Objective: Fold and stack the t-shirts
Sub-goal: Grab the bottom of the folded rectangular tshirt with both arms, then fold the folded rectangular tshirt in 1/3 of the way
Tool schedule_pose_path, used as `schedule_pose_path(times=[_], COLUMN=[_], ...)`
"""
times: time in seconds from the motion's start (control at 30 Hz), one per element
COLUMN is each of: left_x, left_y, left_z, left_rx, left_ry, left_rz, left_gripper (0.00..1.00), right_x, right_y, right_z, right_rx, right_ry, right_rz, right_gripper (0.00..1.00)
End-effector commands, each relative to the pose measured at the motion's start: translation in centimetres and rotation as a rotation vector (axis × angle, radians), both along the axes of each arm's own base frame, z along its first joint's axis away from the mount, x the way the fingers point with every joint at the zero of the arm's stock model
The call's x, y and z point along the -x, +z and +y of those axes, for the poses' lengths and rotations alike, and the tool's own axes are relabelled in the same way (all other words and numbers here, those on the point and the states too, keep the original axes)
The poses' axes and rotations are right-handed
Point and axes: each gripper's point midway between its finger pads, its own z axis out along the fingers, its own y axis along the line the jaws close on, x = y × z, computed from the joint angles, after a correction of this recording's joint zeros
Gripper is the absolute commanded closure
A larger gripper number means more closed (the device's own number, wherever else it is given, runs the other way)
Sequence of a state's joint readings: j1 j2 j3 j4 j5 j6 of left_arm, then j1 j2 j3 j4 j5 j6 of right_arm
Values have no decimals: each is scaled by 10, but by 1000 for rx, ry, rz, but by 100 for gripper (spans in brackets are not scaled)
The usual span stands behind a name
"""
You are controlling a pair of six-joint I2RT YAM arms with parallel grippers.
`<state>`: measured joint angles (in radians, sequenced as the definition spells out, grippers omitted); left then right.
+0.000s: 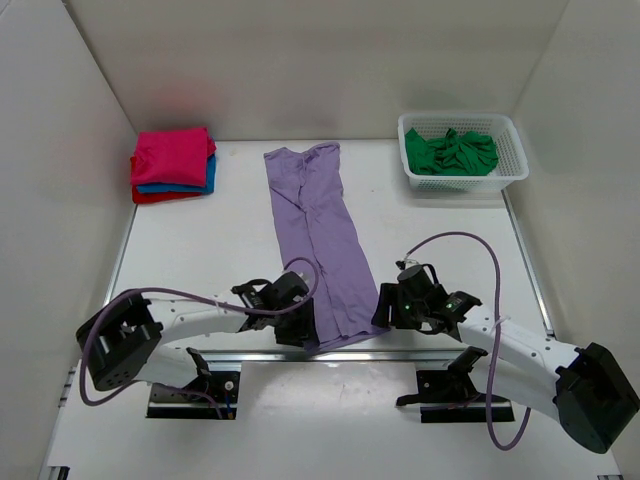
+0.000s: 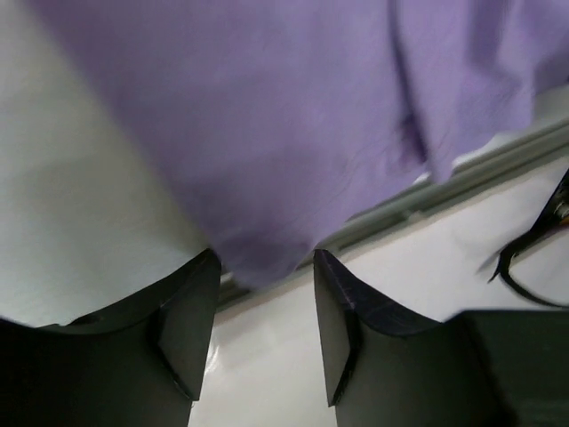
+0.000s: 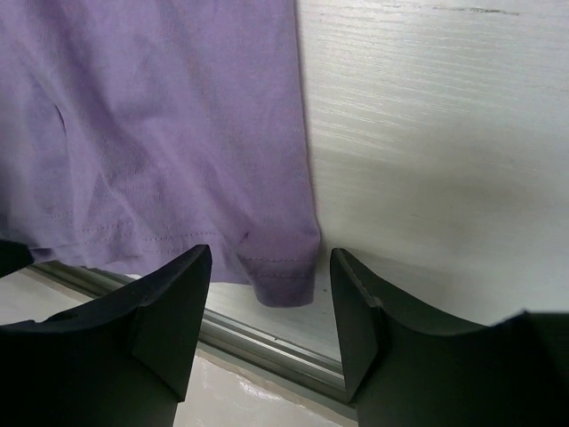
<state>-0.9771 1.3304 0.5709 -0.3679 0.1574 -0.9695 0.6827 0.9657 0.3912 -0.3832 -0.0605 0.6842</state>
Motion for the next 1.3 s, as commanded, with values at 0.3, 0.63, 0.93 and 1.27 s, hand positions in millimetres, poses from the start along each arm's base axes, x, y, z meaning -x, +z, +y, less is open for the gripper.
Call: schedule_pose_path(times=[0.3,0.63,0.93,1.27], left_x=[-16,40,17,-69], left_y=[-8,-2,46,83], left_z=[4,49,53,63], left_rx=[-62,-78,49,74], left_ry=[8,-64,30,70], left_rz=[-89,27,-8,-58], left_gripper=[100,100,100,100], right_x=[26,72,61,-23], right_y=[-18,-3,39,89], right_z=[-10,23,32,51], right_rx=[64,67,62,27], right_ry=[44,209,291,323], right_rz=[97,180,194,94], right_gripper=[100,100,100,100])
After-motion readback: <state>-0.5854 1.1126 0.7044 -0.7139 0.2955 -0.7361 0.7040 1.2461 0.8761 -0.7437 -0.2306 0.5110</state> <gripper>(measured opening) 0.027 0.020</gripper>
